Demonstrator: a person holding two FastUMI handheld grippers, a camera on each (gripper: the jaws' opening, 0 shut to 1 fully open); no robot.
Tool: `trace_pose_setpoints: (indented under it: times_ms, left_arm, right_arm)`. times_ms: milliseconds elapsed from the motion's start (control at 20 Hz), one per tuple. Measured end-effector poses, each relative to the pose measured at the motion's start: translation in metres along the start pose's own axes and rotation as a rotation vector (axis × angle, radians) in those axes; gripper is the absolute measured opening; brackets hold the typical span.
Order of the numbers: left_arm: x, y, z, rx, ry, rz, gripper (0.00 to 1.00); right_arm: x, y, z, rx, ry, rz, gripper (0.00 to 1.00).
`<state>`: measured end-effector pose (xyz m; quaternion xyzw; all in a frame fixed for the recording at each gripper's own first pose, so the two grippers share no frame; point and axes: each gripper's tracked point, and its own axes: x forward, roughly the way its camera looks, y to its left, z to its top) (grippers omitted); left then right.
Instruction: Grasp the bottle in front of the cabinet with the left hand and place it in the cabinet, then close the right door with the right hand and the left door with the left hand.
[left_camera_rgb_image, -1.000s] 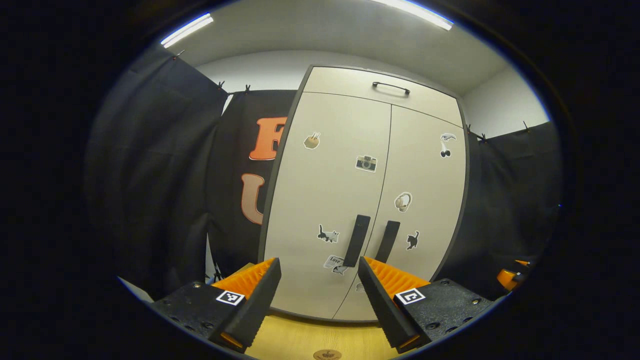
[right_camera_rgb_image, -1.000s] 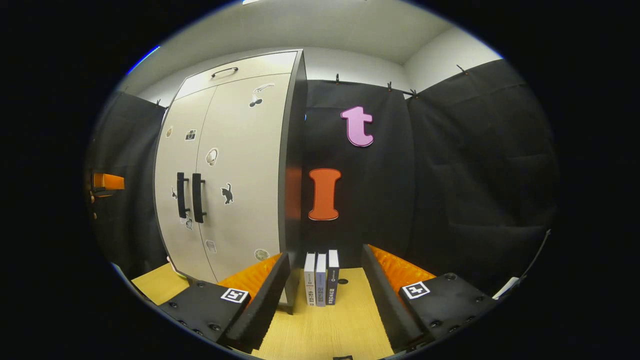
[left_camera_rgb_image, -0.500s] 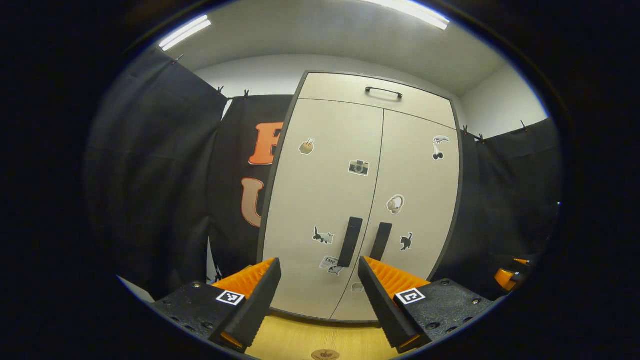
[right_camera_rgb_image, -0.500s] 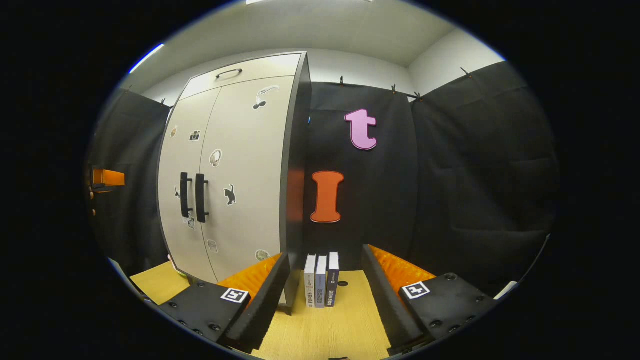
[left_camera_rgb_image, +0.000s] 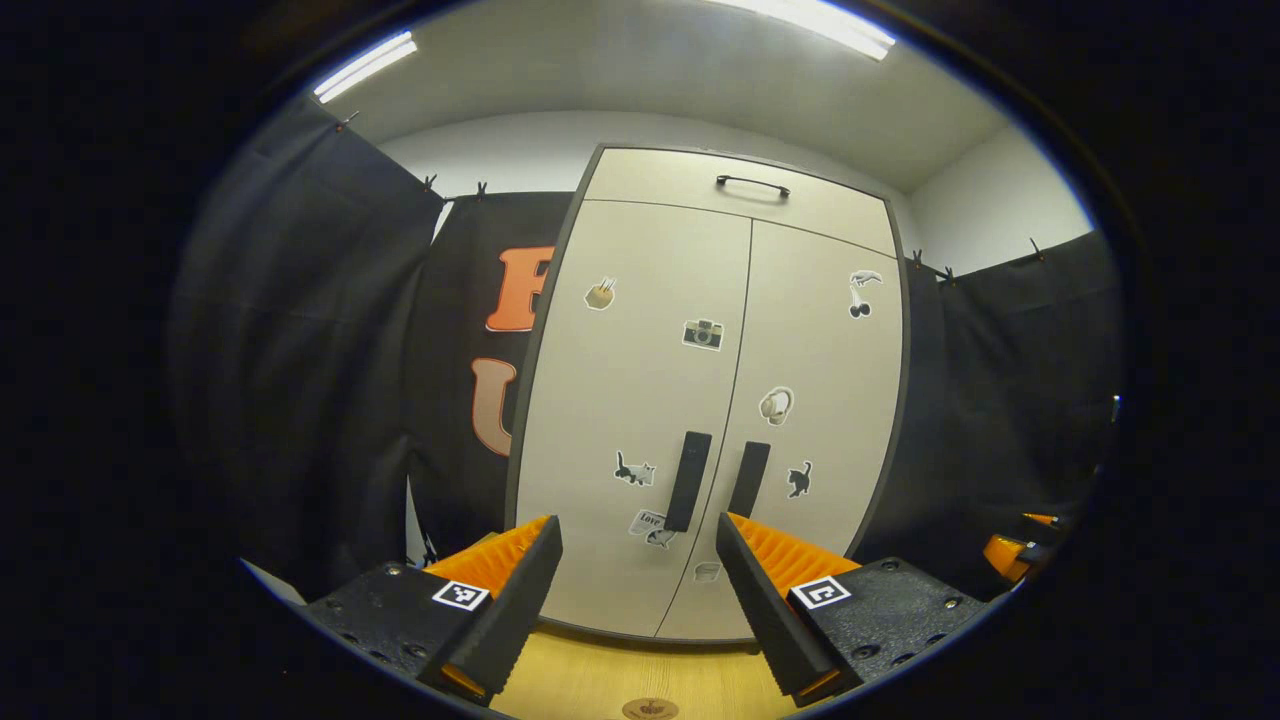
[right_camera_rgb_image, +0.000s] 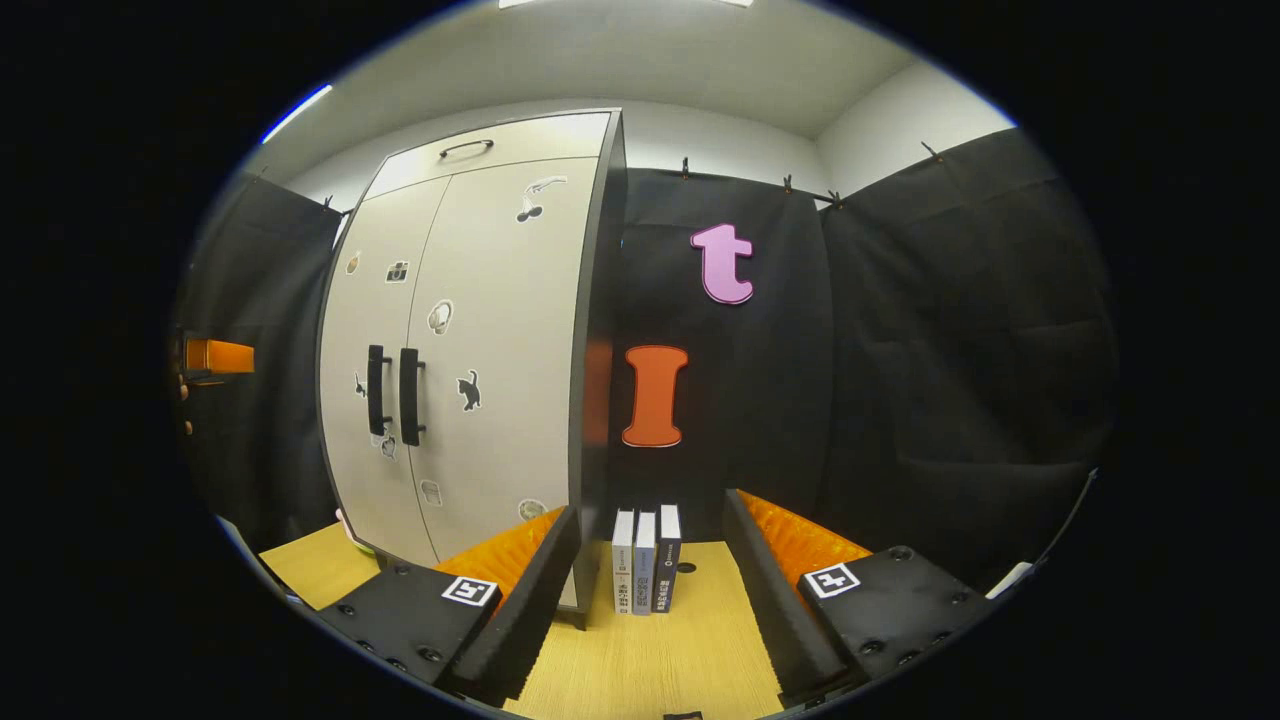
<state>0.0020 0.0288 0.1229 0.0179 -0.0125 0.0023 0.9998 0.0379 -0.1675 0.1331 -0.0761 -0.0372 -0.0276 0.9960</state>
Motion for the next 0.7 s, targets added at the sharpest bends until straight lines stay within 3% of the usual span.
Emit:
trace_pose_setpoints:
  times_ms: [250,300,700]
  left_arm:
    - [0.000,0.005,0.008,0.036,-0.021,-0.021,0.95]
    - [0.001,0.006,0.008,0.039,-0.025,-0.031,0.95]
    - [0.013,0.017,-0.020,0.038,0.014,-0.130,0.94]
  right_arm:
    - [-0.003,0.016,0.009,-0.030,-0.027,-0.037,0.95]
    - [-0.003,0.021,0.010,-0.027,-0.028,-0.041,0.88]
    - [-0.010,0.063,0.007,-0.016,-0.043,-0.097,0.87]
